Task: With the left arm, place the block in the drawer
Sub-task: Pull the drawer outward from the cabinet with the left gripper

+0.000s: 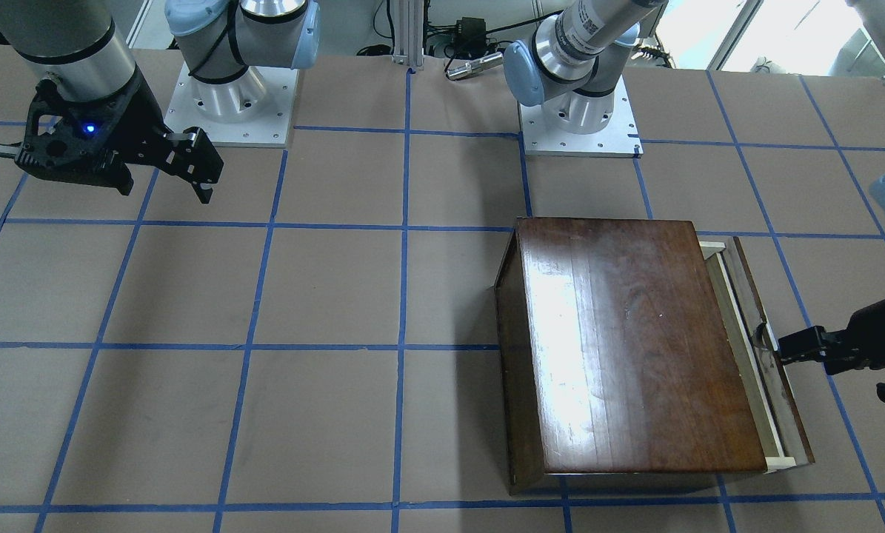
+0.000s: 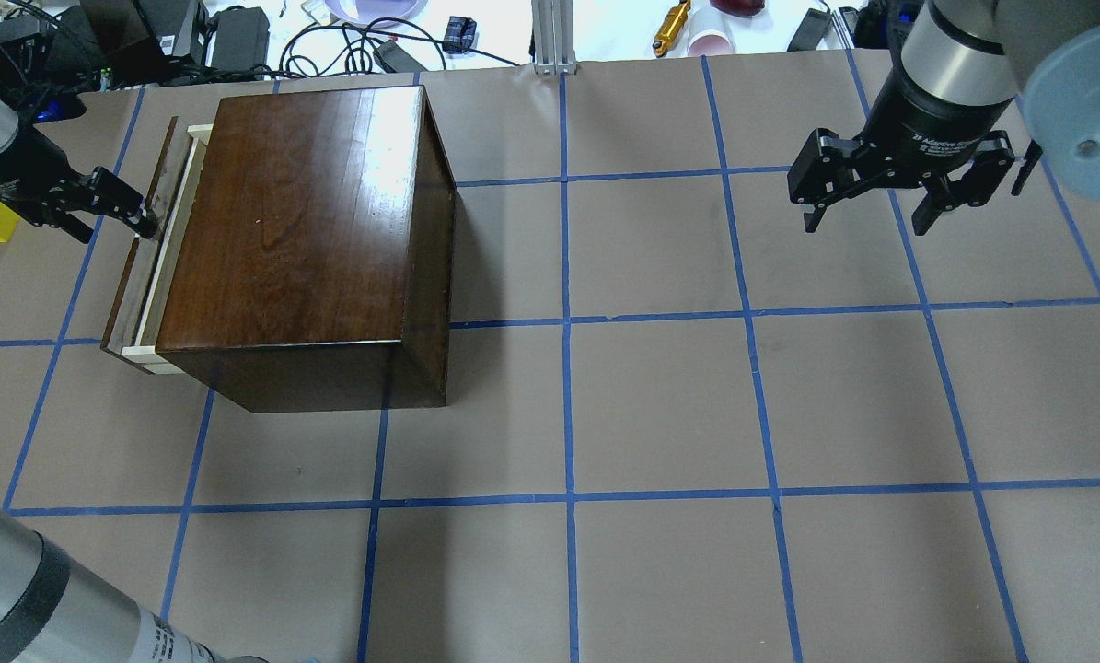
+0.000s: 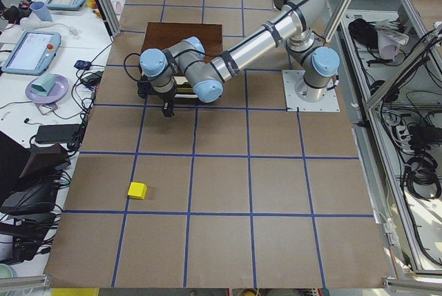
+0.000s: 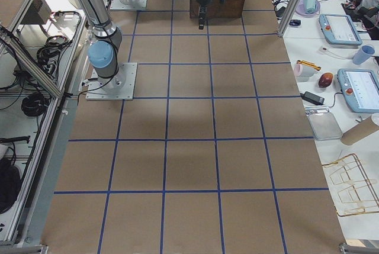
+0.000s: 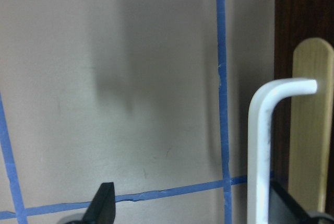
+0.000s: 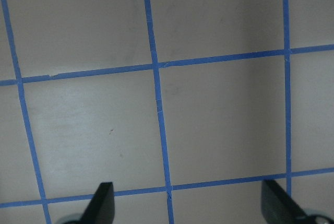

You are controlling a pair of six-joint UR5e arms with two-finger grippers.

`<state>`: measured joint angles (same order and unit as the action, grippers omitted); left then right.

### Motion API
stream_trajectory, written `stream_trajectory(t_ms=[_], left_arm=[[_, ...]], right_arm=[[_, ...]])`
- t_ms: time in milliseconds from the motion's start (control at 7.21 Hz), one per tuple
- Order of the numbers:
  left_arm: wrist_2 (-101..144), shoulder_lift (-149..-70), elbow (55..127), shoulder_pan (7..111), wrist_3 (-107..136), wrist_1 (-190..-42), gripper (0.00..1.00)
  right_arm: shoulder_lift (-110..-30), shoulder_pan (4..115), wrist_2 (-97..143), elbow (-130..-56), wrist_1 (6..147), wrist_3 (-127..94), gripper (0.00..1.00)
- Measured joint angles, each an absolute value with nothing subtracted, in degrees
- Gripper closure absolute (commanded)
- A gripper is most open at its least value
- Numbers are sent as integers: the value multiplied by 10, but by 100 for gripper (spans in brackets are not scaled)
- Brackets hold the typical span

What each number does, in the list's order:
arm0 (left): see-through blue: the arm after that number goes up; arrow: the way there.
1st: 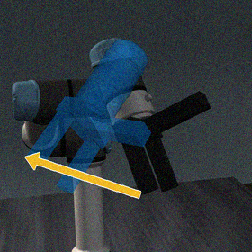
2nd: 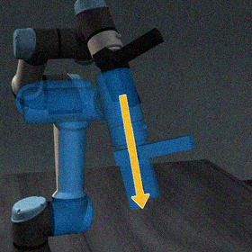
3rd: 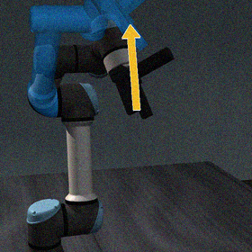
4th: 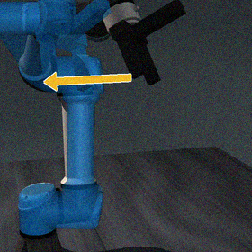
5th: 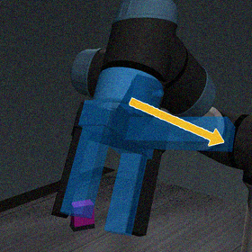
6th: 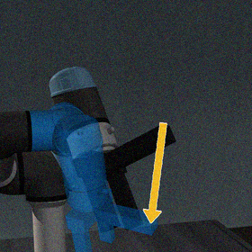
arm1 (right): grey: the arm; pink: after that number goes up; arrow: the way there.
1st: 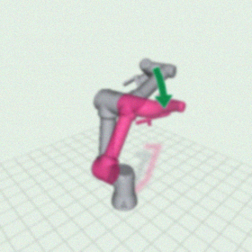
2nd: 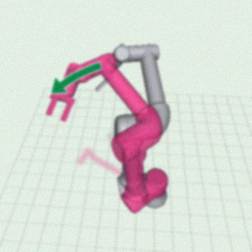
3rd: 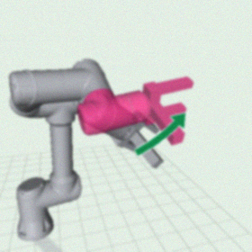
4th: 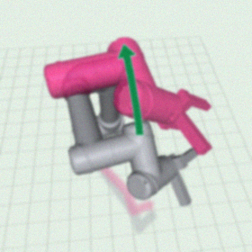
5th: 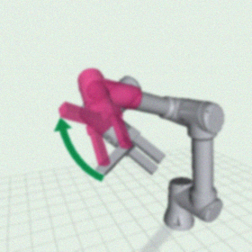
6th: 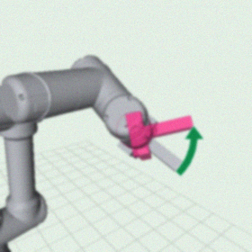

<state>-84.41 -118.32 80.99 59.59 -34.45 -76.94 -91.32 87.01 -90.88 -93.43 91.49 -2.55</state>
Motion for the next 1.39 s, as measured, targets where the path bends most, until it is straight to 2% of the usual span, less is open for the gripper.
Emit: stream_trajectory(t_ms=[1387], left_arm=[[-881,-1203,775,596,-381,-758,0]], right_arm=[[-913,870,-909,-934,915,-26,0]])
